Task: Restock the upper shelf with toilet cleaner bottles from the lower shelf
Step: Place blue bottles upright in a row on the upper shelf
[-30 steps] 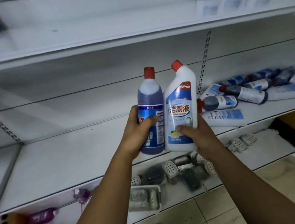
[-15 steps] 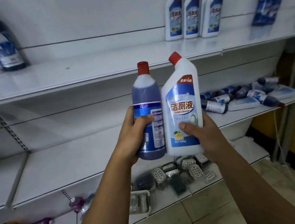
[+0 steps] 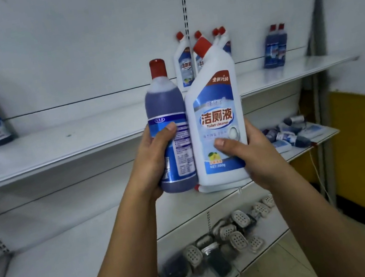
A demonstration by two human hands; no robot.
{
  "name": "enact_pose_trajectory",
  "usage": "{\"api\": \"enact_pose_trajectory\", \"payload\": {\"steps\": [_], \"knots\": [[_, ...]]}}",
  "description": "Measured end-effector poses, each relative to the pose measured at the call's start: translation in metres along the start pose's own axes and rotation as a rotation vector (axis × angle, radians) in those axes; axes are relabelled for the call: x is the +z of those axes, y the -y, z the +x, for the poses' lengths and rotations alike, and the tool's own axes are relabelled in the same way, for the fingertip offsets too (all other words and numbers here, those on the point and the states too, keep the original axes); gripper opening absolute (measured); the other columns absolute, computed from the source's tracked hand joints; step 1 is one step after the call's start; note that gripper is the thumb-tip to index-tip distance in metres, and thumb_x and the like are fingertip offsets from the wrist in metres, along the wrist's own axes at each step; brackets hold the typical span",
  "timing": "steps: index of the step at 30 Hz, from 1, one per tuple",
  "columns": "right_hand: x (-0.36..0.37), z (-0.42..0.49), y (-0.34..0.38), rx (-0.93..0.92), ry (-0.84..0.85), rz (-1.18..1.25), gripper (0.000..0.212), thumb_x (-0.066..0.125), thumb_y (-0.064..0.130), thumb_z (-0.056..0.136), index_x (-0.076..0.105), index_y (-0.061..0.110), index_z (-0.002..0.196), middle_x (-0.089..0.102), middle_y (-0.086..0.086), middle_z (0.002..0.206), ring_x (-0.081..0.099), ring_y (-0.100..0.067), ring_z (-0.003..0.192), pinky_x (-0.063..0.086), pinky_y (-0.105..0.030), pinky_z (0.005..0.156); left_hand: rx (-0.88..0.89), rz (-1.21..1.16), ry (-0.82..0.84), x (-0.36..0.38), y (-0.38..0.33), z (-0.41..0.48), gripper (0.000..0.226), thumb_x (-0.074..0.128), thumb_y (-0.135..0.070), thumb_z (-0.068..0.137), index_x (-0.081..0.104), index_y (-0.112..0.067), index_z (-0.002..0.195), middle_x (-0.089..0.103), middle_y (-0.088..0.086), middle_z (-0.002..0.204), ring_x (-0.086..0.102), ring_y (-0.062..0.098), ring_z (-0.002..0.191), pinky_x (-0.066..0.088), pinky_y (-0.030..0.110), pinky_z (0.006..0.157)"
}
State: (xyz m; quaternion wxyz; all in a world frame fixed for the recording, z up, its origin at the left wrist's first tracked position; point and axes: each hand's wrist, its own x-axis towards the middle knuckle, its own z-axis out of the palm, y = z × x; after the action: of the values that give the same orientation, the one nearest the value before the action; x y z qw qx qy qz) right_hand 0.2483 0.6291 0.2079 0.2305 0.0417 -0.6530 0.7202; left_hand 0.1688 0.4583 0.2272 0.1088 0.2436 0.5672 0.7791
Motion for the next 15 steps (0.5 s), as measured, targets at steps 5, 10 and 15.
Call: {"api": "enact_pose_trajectory", "payload": {"steps": [5,10,15], "knots": [[-0.004,0.014,0.006,-0.034,-0.088,-0.026,0.041,0.076,0.016,0.067,0.059,0.018,0.104,0.077,0.0,0.092,0.074,-0.02,0.085,0.061,-0.035,0.07,0.045,0.019,0.055,0.01,-0.007,0.017,0.065,0.074,-0.045,0.075,0.051,-0.014,0.128,0.076,0.003,0.097,0.074,0.024,0.085,0.059,0.035,0.067],[-0.019,0.032,0.007,-0.056,-0.147,-0.068,0.055,0.082,0.026,0.059,0.059,0.017,0.108,0.077,-0.002,0.098,0.074,-0.022,0.089,0.061,-0.038,0.072,0.077,0.067,0.064,0.028,-0.002,0.039,0.059,0.066,-0.044,0.071,0.051,-0.021,0.123,0.076,-0.005,0.09,0.075,0.018,0.08,0.058,0.027,0.061],[-0.056,0.062,0.004,-0.089,-0.145,-0.06,0.048,0.078,0.026,0.062,0.058,0.022,0.105,0.077,0.002,0.095,0.074,-0.02,0.087,0.061,-0.035,0.07,0.102,0.096,0.036,0.056,0.011,0.076,0.045,0.066,-0.038,0.081,0.053,-0.023,0.122,0.076,-0.005,0.091,0.075,0.017,0.081,0.058,0.027,0.061]]}}
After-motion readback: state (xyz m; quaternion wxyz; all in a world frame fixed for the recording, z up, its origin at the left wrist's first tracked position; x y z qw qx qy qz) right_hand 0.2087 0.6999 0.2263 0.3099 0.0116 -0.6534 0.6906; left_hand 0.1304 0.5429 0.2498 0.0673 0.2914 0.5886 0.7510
